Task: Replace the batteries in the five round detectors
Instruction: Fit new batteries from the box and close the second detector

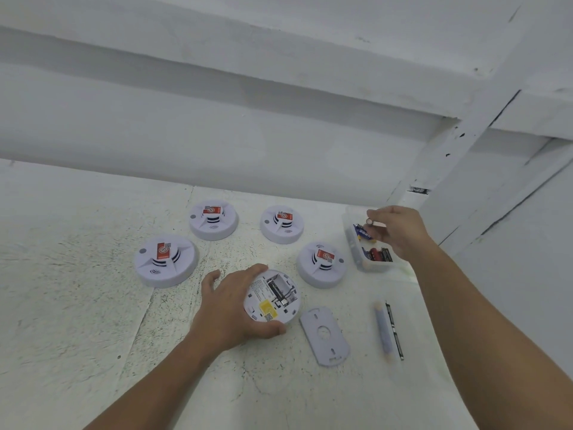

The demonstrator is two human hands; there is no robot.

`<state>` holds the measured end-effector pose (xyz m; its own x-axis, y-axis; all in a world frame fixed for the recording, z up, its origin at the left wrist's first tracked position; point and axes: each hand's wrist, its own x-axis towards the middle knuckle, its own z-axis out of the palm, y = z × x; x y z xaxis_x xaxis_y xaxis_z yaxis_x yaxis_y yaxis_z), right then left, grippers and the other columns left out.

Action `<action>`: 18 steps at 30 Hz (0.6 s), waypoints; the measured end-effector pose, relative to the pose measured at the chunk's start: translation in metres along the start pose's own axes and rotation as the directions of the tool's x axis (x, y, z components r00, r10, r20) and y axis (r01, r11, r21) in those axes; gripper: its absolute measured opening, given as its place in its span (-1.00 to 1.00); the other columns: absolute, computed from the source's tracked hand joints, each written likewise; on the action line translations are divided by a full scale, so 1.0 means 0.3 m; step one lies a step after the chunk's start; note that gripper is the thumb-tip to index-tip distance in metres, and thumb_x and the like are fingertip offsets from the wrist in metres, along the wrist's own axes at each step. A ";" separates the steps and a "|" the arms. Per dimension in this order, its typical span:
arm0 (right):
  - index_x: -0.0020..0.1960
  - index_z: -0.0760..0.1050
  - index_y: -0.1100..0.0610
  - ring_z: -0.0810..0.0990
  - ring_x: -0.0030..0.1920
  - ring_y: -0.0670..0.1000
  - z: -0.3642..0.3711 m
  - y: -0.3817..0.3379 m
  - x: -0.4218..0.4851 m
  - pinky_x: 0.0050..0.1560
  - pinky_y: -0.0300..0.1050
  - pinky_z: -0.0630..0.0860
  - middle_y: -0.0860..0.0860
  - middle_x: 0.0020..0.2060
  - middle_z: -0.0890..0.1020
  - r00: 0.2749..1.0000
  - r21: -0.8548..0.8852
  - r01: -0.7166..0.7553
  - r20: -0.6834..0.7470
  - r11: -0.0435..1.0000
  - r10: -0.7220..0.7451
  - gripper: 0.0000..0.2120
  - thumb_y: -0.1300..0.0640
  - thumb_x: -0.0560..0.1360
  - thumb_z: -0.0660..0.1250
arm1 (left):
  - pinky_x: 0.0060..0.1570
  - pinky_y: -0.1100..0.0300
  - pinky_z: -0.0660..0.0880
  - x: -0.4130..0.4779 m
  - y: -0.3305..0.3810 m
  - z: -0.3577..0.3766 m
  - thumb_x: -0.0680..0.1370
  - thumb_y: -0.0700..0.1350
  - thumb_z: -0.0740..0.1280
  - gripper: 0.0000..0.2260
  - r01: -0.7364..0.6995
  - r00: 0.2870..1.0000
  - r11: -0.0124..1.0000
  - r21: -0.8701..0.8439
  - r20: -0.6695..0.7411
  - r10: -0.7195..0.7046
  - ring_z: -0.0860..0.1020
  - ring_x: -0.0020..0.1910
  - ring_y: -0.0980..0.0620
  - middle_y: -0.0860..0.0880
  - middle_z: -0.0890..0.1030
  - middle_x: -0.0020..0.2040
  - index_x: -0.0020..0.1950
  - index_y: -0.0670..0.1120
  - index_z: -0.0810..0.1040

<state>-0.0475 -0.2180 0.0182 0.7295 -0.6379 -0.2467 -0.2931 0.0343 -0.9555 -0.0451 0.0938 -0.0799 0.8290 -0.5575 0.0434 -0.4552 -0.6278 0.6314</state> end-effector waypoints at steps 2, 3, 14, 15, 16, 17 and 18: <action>-0.09 0.45 0.23 0.57 -0.32 0.12 0.025 -0.009 -0.044 -0.35 -0.17 0.59 0.14 -0.22 0.52 0.998 0.044 0.052 0.027 0.998 -0.053 -0.82 0.46 0.43 0.35 | 0.43 0.03 -0.20 0.001 -0.007 0.004 0.02 0.62 0.20 0.03 -0.011 1.000 1.000 0.005 -0.001 0.011 0.26 0.22 0.31 0.32 0.29 0.18 0.43 0.22 0.18; -0.01 0.44 0.21 0.58 -0.31 0.12 0.042 -0.015 -0.071 -0.35 -0.16 0.58 0.13 -0.20 0.52 0.997 0.090 0.066 0.032 0.994 -0.069 -0.74 0.49 0.42 0.33 | 0.43 0.03 -0.19 0.002 -0.012 0.007 0.02 0.63 0.18 0.04 -0.015 1.000 1.000 0.003 -0.005 0.015 0.25 0.21 0.32 0.32 0.29 0.19 0.43 0.22 0.19; 0.04 0.51 0.30 0.61 -0.25 0.16 0.222 0.093 -0.264 -0.26 -0.07 0.59 0.19 -0.20 0.59 0.951 0.123 0.030 0.302 0.992 -0.067 -0.71 0.53 0.37 0.37 | 0.43 0.00 -0.15 0.003 -0.030 0.020 0.11 0.56 0.26 -0.06 -0.047 0.998 0.999 -0.005 -0.032 0.047 0.32 0.23 0.29 0.25 0.40 0.23 0.42 0.21 0.21; 0.03 0.52 0.30 0.61 -0.26 0.15 0.232 0.108 -0.276 -0.26 -0.08 0.60 0.20 -0.19 0.59 0.945 0.097 0.033 0.321 0.995 -0.063 -0.71 0.52 0.37 0.38 | 0.43 0.01 -0.15 0.002 -0.029 0.020 0.12 0.55 0.26 -0.06 -0.053 0.998 0.999 -0.003 -0.035 0.053 0.33 0.24 0.28 0.25 0.40 0.23 0.42 0.20 0.22; 0.04 0.53 0.30 0.62 -0.27 0.13 0.244 0.121 -0.286 -0.26 -0.08 0.62 0.21 -0.17 0.58 0.941 0.063 0.045 0.332 0.997 -0.064 -0.71 0.51 0.36 0.40 | 0.43 0.01 -0.14 0.001 -0.029 0.019 0.12 0.55 0.25 -0.07 -0.058 0.998 0.998 -0.003 -0.039 0.058 0.34 0.24 0.28 0.26 0.40 0.22 0.42 0.20 0.22; 0.05 0.53 0.29 0.62 -0.27 0.11 0.253 0.132 -0.295 -0.25 -0.07 0.63 0.20 -0.17 0.58 0.938 0.017 0.071 0.340 0.997 -0.072 -0.71 0.50 0.36 0.41 | 0.42 0.01 -0.14 0.000 -0.029 0.020 0.12 0.55 0.25 -0.07 -0.063 0.997 0.998 -0.003 -0.043 0.062 0.34 0.24 0.28 0.26 0.41 0.22 0.42 0.20 0.22; 0.05 0.53 0.28 0.63 -0.27 0.09 0.260 0.141 -0.304 -0.23 -0.06 0.64 0.18 -0.17 0.57 0.934 -0.032 0.103 0.348 0.994 -0.085 -0.70 0.48 0.36 0.42 | 0.42 0.01 -0.14 -0.001 -0.030 0.021 0.12 0.55 0.26 -0.07 -0.066 0.997 0.998 -0.005 -0.045 0.065 0.34 0.24 0.27 0.26 0.41 0.21 0.41 0.20 0.22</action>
<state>-0.0782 -0.0983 -0.0123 0.9211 -0.3310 -0.2051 -0.2362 -0.0561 -0.9701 -0.0434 0.0963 -0.0906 0.8114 -0.5721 0.1195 -0.5069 -0.5871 0.6312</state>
